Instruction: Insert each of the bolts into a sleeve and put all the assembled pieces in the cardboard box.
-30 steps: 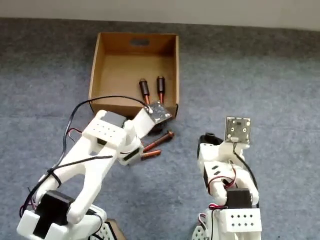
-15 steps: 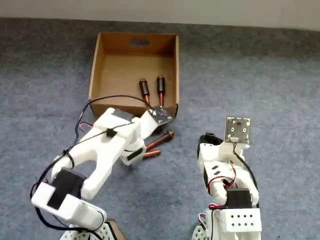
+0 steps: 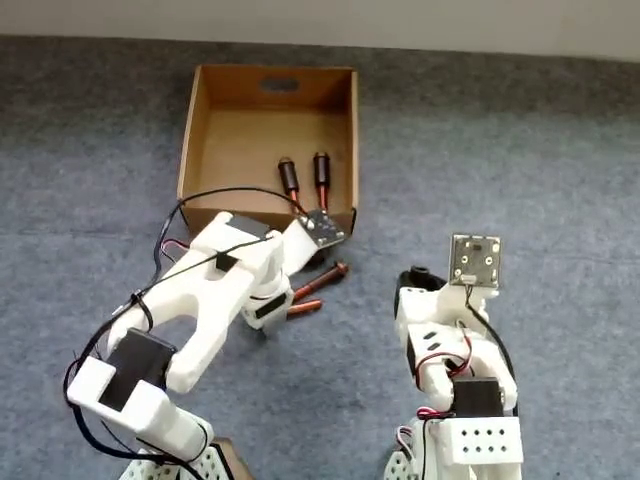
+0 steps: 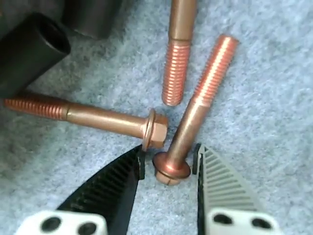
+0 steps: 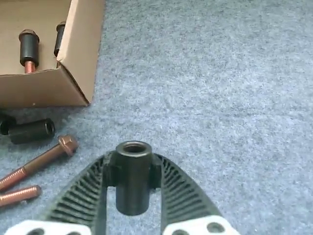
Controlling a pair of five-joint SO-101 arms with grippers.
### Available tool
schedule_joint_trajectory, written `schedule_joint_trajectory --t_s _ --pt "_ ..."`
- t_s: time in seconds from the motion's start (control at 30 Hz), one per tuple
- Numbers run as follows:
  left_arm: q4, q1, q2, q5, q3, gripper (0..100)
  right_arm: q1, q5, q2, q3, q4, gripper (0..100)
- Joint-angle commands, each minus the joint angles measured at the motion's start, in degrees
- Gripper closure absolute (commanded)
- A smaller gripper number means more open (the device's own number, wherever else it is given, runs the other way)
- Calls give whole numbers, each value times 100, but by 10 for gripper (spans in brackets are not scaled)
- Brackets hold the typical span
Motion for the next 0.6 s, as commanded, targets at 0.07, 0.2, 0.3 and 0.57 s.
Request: schedule_joint_trajectory --t_s 0.07,0.2,0.3,0.57 --pt "-44 277 22 26 -435 821 40 -62 -66 -22 -4 992" --pt "-44 259 75 18 -576 819 40 -62 -66 -22 -4 992" --pt "-44 277 92 0 -541 819 40 -62 -66 -22 -4 992" --pt "492 295 31 -185 -576 909 40 -62 -66 -13 -4 992"
